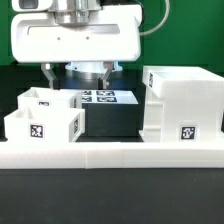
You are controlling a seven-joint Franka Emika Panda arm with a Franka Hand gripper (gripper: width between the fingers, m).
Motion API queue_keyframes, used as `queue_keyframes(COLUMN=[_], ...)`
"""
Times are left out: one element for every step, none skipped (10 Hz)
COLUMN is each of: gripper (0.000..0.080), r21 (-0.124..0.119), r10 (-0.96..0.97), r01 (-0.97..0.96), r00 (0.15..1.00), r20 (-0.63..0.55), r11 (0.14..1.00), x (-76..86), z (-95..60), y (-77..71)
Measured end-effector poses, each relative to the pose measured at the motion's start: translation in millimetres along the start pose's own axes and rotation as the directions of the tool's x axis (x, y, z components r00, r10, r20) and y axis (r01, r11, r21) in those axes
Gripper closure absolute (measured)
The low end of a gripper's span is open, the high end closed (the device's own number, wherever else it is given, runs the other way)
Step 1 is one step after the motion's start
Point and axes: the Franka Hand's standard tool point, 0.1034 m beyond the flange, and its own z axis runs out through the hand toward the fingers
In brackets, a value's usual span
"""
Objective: Assemble drawer
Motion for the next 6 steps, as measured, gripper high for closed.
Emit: queue_keyframes(gripper=[0.0151,0.0151,0.0151,0.0151,0.0151,0.0151], r21=[-0.006,-0.008,-0.013,-0.016,-0.018,-0.020], r10=[0.011,0.015,0.013,0.016,0.019,0.020], r01=[-0.011,-0.015,-0.013,-0.016,-0.018,-0.020], r00=[1.000,1.000,1.000,1.000,1.000,0.999], r20=[0.006,0.007,0.011,0.019,0.022,0.026], r11=[1.000,1.000,1.000,1.000,1.000,1.000], x=[0.7,1.5,-0.2,-1.9,-1.2,-0.2], z=[6.5,9.0,14.6,20.0,23.8,29.0], y=[6.0,8.3,8.8,8.4,6.7,5.2])
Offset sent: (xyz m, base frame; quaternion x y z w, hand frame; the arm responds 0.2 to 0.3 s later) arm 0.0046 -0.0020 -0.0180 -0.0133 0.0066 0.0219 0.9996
